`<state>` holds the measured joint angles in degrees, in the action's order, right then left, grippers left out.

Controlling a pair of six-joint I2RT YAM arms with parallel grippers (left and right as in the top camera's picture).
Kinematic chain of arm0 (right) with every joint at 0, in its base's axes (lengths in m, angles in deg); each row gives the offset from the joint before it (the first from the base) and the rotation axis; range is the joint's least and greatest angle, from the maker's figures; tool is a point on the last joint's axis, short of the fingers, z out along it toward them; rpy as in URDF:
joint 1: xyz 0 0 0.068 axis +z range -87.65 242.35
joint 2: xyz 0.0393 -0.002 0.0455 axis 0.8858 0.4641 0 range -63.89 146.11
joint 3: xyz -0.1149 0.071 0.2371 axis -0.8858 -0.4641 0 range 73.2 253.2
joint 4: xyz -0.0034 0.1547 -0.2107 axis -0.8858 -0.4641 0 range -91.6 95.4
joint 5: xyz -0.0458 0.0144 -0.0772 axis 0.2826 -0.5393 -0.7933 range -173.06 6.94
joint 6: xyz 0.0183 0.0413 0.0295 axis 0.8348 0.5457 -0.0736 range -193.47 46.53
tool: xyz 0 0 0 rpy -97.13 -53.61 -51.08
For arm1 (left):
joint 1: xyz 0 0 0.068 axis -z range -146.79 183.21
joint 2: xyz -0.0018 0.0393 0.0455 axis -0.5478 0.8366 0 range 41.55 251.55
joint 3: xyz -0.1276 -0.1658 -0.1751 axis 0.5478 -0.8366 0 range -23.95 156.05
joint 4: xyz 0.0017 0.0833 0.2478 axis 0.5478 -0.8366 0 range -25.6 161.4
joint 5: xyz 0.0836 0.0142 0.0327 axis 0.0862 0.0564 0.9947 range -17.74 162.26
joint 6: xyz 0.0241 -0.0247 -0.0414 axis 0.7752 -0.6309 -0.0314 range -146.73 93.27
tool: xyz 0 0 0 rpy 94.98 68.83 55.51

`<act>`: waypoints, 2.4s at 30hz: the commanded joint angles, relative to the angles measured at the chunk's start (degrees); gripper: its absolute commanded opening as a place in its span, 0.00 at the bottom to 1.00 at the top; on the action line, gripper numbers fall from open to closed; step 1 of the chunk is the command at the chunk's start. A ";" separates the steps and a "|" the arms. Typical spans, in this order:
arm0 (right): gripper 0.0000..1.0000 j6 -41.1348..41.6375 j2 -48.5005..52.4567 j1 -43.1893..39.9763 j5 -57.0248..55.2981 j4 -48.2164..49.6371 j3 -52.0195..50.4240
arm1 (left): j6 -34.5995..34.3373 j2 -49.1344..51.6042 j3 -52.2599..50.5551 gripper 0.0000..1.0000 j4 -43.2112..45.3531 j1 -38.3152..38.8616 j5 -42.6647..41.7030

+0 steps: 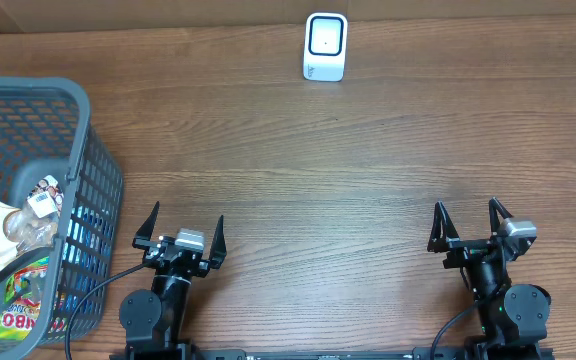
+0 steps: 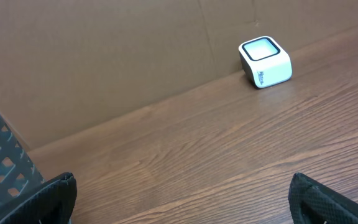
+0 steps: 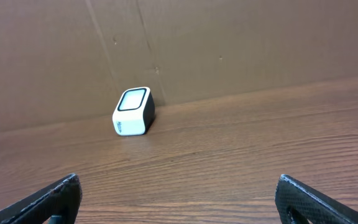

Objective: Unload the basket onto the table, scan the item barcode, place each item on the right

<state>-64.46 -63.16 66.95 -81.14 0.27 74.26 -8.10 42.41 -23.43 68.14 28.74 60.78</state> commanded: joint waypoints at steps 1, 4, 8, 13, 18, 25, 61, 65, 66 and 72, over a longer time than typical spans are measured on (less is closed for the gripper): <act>1.00 0.11 -0.50 0.31 -0.37 0.42 -0.61 | 0.46 -0.59 -0.22 1.00 -0.13 0.42 0.52; 1.00 0.11 -0.50 0.31 -0.37 0.42 -0.61 | 0.46 -0.59 -0.22 1.00 -0.11 0.42 0.52; 1.00 0.11 -0.50 0.31 -0.37 0.42 -0.61 | 0.46 -0.59 -0.22 1.00 -0.11 0.42 0.52; 1.00 0.11 -0.50 0.31 -0.37 0.42 -0.61 | 0.46 -0.59 -0.22 1.00 -0.11 0.42 0.50; 1.00 0.11 -0.50 0.31 -0.37 0.42 -0.61 | 0.46 -0.59 -0.22 1.00 -0.11 0.42 0.52; 1.00 0.11 -0.50 0.31 -0.37 0.42 -0.61 | 0.46 -0.59 -0.22 1.00 -0.13 0.42 0.52; 1.00 -1.79 -0.50 0.22 -1.86 0.50 -0.59 | -1.90 -0.59 -0.22 1.00 -0.11 0.37 1.18; 1.00 -1.79 -0.50 0.22 -1.84 0.57 -0.57 | -5.09 -0.59 -0.22 1.00 0.07 0.33 1.68; 1.00 -1.79 -0.50 0.22 -1.84 0.61 -0.57 | -7.98 -0.59 -0.09 1.00 0.37 0.33 1.97; 1.00 -1.86 -0.50 0.20 -1.88 0.70 1.68 | -16.31 1.33 3.32 1.00 0.07 0.33 2.03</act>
<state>-66.03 -63.16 66.95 -82.63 0.51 74.26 -17.17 42.48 -23.28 68.09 28.74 61.89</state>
